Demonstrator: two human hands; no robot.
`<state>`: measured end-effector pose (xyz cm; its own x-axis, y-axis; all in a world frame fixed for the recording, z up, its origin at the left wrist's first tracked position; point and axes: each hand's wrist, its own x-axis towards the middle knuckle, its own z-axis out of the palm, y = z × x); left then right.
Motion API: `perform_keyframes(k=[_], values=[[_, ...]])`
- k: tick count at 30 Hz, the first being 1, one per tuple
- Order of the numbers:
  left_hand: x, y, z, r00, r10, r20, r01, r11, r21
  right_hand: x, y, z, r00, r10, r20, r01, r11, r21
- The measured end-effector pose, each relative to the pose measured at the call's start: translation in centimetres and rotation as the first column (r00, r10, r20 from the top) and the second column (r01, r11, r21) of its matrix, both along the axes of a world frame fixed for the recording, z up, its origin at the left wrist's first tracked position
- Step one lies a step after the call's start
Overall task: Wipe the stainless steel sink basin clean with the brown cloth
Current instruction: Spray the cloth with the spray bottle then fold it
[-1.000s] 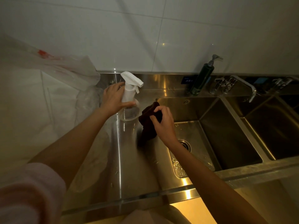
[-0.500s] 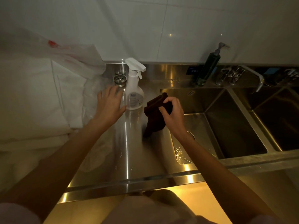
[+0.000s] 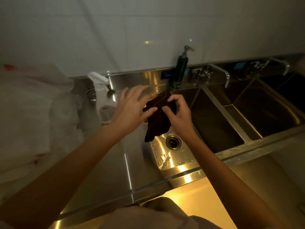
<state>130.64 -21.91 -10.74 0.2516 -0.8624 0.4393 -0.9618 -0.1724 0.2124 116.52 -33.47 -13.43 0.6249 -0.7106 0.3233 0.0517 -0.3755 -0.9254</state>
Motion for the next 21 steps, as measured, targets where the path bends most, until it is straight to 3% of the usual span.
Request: perform_keyframes(k=[7,13,15,21], values=[[-4.7,-6.5,0.8,0.977,-0.086,-0.196,0.079,0.996,-0.042,-4.3,-4.7,1.6,0.999,-0.022,0.034,0.019,0.997,0.077],[-7.8,-10.2,0.2,0.882,-0.085,-0.463,0.072,0.996,-0.045,-8.0,-8.3,0.8,0.998,-0.003,-0.06,0.004,1.0,0.014],[-8.7,-11.1,-0.1,0.809,-0.025,-0.587,0.028,1.0,-0.003,-8.9,-9.1,0.1,0.996,-0.008,-0.094,0.004,0.999,-0.035],[-9.4,-13.7,-2.0,0.475,0.041,-0.879,0.057,0.995,0.078,-10.1,-10.3,-3.1,0.971,-0.047,-0.234,-0.008,0.973,-0.229]])
